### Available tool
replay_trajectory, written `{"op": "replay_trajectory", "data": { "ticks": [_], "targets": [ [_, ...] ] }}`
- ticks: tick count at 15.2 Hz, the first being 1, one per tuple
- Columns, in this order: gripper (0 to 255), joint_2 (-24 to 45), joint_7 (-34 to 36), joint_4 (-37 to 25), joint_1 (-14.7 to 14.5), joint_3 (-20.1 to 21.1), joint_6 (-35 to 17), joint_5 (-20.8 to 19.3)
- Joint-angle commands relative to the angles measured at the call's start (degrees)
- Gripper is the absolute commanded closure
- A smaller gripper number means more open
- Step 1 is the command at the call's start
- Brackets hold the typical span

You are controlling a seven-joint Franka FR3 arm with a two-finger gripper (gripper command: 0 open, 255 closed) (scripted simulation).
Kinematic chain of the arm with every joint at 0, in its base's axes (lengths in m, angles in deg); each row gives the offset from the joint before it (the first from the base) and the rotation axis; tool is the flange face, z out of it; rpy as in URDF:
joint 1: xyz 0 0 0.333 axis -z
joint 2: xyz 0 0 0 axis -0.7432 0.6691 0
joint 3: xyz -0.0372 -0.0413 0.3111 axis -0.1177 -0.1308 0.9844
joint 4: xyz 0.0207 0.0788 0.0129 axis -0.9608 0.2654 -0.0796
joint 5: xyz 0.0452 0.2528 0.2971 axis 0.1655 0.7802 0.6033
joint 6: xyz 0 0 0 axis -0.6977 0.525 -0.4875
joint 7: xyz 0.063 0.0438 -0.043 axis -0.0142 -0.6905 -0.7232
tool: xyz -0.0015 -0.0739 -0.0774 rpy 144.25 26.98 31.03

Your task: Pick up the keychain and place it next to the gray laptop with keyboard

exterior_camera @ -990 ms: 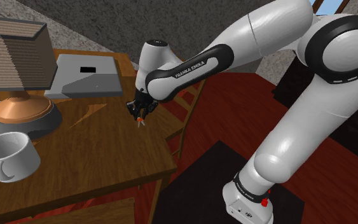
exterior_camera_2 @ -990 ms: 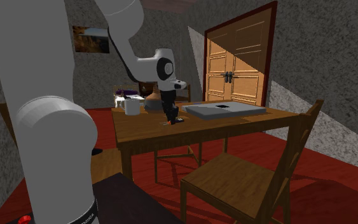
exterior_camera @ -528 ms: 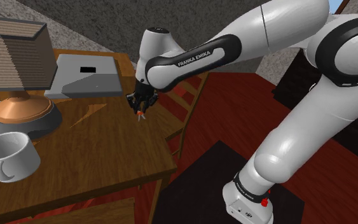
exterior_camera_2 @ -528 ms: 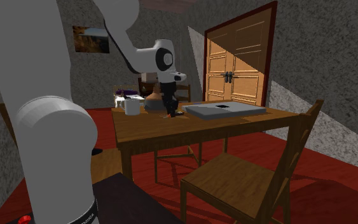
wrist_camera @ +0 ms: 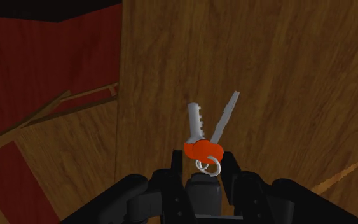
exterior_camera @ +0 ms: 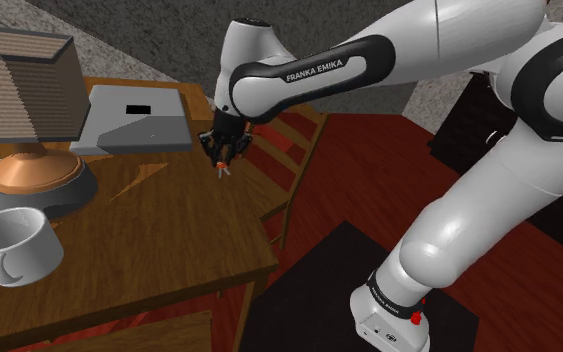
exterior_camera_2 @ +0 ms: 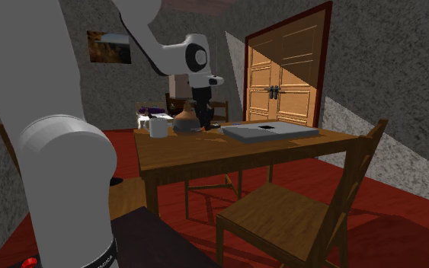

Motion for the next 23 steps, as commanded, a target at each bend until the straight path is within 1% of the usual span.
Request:
{"op": "replay_trajectory", "data": {
  "ticks": [1,5,9,14,16,18,23],
  "targets": [
    [255,-0.4,-0.1,-0.7,0.0,0.0,1.1,0.2],
    [255,8.9,3.9,-11.1,-0.3,1.3,2.8,-4.1],
    [255,18.5,7.3,-22.8,-1.9,1.8,5.7,-8.5],
    [255,31.1,10.0,-40.2,-5.5,1.2,11.5,-13.1],
    [255,36.6,10.6,-48.6,-7.5,0.7,14.6,-14.6],
    [255,42.9,10.7,-58.6,-9.8,0.1,18.4,-16.0],
    [255,43.3,11.1,-55.4,-9.6,-0.2,14.9,-16.2]
  ]
}}
